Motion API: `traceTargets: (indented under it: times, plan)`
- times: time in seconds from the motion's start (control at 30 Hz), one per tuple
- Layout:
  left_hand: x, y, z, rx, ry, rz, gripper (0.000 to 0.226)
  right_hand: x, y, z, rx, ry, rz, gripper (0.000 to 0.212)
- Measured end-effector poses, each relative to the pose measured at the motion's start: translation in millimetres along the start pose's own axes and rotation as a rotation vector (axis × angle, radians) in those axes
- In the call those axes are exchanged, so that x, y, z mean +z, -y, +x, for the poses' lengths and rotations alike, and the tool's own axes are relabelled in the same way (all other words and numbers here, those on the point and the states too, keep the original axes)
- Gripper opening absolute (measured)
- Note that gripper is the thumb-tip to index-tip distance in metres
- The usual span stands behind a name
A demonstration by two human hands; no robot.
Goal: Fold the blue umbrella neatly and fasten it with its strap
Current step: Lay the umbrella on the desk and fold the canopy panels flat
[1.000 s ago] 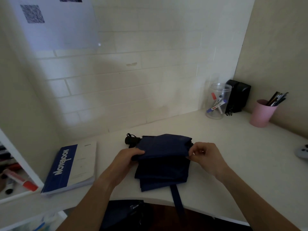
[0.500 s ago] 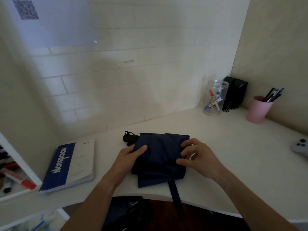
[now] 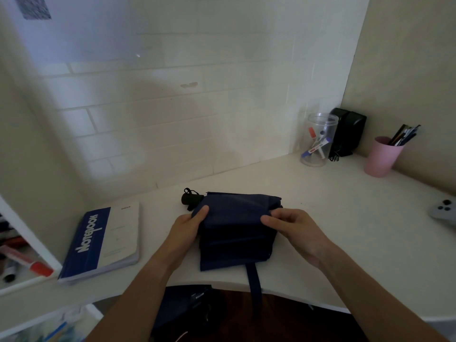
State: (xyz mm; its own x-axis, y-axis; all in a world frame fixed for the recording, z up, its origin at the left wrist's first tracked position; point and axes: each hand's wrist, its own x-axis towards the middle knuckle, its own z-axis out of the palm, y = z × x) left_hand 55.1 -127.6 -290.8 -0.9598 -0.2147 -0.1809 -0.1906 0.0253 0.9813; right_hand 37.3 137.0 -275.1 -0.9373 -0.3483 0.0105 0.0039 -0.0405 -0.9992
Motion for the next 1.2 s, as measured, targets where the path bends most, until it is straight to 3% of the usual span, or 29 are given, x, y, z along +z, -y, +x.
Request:
traceTargets:
  times: [0.13, 0.27, 0.33, 0.4, 0.53, 0.7, 0.77, 0.9, 1.07, 1.2]
  plan:
    - [1, -1, -3, 0.024, -0.023, 0.038, 0.034, 4, -5, -2, -0.014, 0.008, -0.030, 0.042]
    - [3, -4, -6, 0.041, -0.028, 0.051, 0.032, 8, -7, -5, -0.016, -0.129, -0.088, 0.041]
    - [4, -5, -9, 0.043, -0.018, 0.033, 0.030, 10, -9, -6, -0.086, -0.213, -0.133, 0.034]
    - [4, -3, -10, 0.041, 0.004, 0.007, 0.030, 11, -16, -7, -0.169, -0.251, -0.333, 0.026]
    - [2, -2, -8, 0.039, 0.013, 0.001, 0.034, 7, -39, -9, -0.294, -0.179, -0.719, 0.027]
    - [-3, 0, -8, 0.078, 0.016, 0.065, 0.034, 2, -37, -9, -0.319, -0.075, -0.819, 0.043]
    - [-4, 1, -10, 0.117, -0.001, 0.086, 0.029, 1, -34, -6, -0.288, -0.046, -0.854, 0.039]
    - [-3, 6, -17, 0.168, 0.006, 0.137, 0.025, -2, -35, -10, -0.180, -0.016, -0.786, 0.021]
    - [-5, 6, -22, 0.203, 0.004, 0.222, 0.032, 2, -20, -20, -0.049, -0.017, -0.474, 0.042]
    - [-7, 12, -22, 0.248, 0.054, 0.314, 0.060, 2, -17, -22, 0.024, -0.064, -0.359, 0.043]
